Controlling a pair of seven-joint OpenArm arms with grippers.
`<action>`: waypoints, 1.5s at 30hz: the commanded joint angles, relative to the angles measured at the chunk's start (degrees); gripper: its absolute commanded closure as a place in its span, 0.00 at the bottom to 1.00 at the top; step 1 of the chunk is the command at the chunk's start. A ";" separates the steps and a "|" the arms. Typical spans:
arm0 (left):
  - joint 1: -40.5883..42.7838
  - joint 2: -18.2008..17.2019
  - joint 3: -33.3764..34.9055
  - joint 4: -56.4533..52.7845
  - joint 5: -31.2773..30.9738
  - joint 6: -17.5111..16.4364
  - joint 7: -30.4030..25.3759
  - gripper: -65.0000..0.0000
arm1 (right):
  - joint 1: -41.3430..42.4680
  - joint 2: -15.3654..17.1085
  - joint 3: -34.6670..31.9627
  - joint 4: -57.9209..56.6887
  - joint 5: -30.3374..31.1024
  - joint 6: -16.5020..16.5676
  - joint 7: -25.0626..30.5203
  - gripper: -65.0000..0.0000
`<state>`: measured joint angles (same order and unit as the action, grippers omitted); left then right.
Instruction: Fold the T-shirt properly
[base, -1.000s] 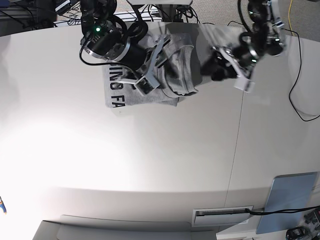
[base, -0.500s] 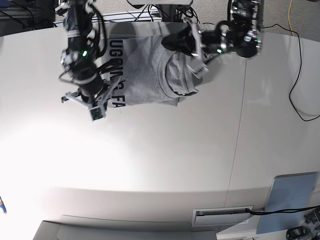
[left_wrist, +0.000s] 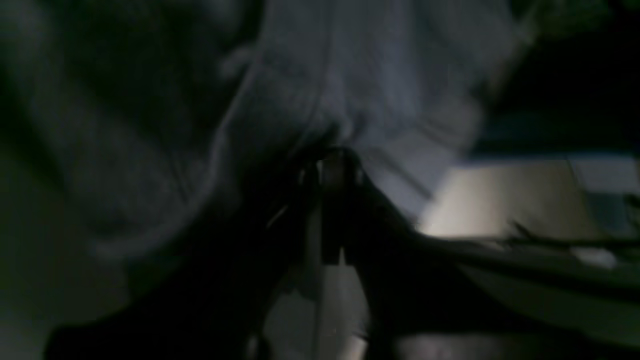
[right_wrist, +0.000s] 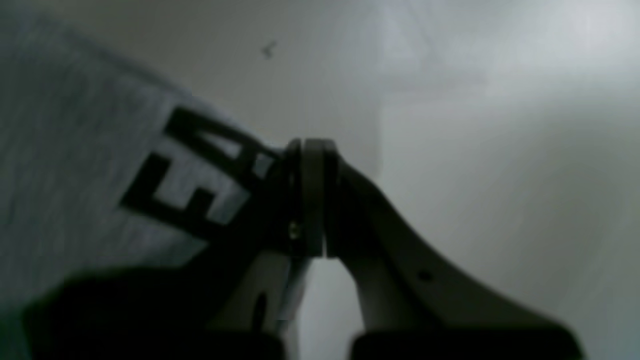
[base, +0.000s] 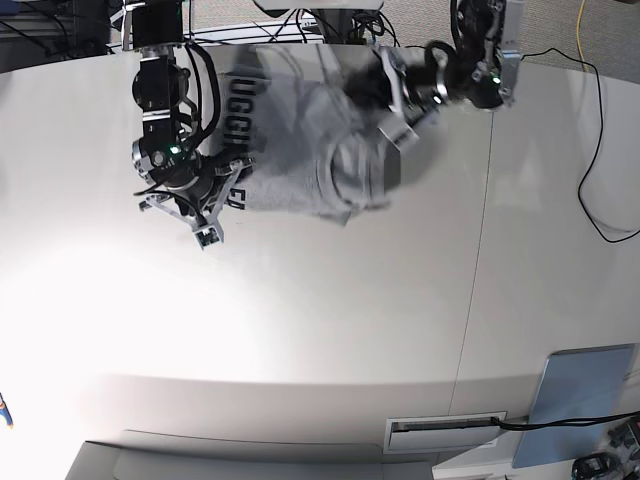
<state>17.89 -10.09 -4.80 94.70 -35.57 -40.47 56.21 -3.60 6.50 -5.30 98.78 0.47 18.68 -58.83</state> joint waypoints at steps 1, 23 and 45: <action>-1.31 -0.31 -1.40 0.11 1.66 0.61 -0.81 0.94 | 0.00 0.17 0.07 2.36 0.39 0.17 0.26 1.00; -14.25 -3.58 -6.47 -3.08 -4.37 3.58 -4.33 1.00 | -21.24 0.02 -1.25 27.78 13.66 1.79 -2.34 1.00; 30.67 -3.19 -37.33 11.34 -18.47 0.47 8.72 1.00 | -64.92 -0.79 30.86 32.81 18.56 1.86 -3.89 1.00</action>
<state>47.81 -12.78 -41.91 105.47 -53.30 -39.77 65.06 -67.59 5.65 25.32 131.26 19.42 20.67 -62.15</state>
